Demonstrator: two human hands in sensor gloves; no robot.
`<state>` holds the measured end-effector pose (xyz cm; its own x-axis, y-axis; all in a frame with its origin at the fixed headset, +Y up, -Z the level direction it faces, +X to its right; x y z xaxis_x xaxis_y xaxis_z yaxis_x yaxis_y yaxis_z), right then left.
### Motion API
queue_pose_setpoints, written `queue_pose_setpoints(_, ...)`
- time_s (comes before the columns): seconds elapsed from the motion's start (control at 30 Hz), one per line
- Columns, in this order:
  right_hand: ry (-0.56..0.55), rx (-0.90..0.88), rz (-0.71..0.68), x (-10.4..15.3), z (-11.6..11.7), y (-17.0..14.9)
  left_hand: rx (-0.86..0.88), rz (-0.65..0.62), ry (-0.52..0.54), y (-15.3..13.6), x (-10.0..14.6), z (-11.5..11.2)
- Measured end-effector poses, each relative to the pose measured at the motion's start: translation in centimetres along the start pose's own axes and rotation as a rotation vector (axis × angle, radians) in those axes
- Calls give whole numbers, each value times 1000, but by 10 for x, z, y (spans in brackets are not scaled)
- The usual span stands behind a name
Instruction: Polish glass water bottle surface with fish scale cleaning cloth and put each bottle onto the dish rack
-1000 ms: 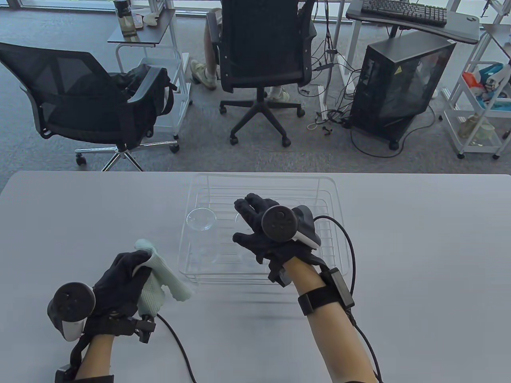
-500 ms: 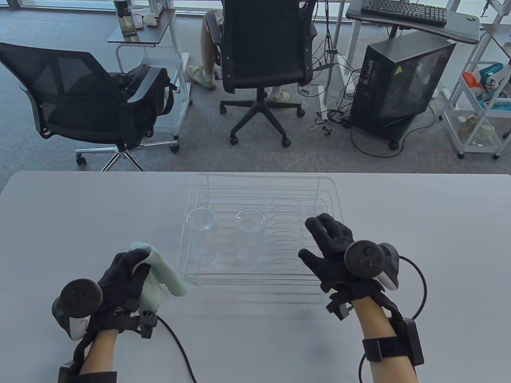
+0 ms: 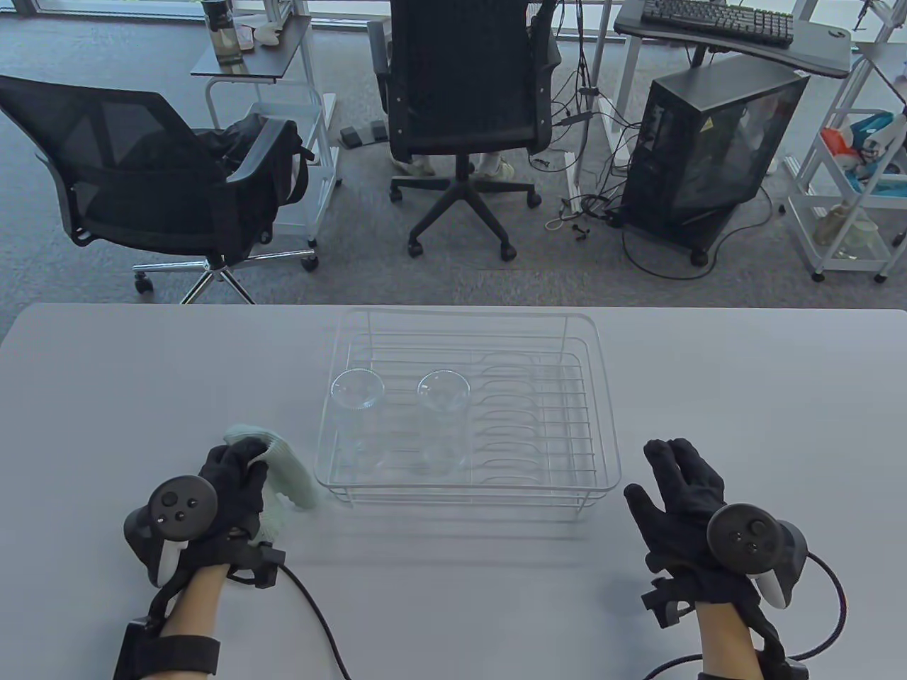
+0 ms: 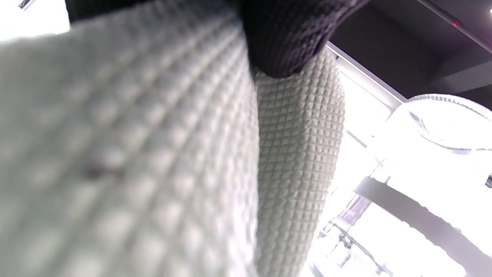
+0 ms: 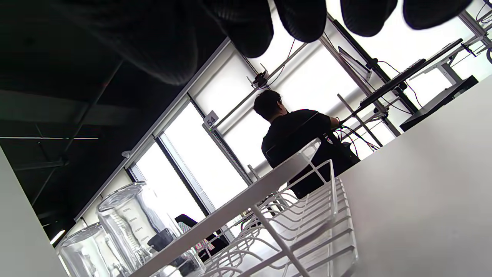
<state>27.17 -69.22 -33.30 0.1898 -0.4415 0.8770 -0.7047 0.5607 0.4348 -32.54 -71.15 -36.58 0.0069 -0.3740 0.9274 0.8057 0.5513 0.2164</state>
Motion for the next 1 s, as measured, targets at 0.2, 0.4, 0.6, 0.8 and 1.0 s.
queue_pose_setpoints(0.2, 62, 53, 9, -1, 8, -3, -17, -51, -113, 6, 2, -3)
queue_pose_setpoints(0.4, 161, 137, 36, 2, 20, -8, -4, -96, -116, 5, 5, -1)
queue_pose_setpoints(0.6, 190, 145, 48, 4, 22, -10, -61, -97, -219, 4, 6, -1)
queue_pose_setpoints(0.8, 234, 176, 64, 4, 25, -10, -182, -104, -337, 8, 10, -6)
queue_pose_setpoints(1.0, 243, 208, 71, 5, 25, -9, -279, -143, -391, 17, 11, -16)
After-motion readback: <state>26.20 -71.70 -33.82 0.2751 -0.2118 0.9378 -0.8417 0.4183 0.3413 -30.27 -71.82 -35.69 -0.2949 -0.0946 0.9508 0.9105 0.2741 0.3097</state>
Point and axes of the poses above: the tracker on the back of each hand, its own y axis roughly to the thumb side, its own x axis roughly from the fingertips to the wrist, z = x × y, the point moved 3 cm from there along -x, roughly from the wrist to the fingertips, and after that the axes turned 11 degrees about -z, right-handed, at the moved point
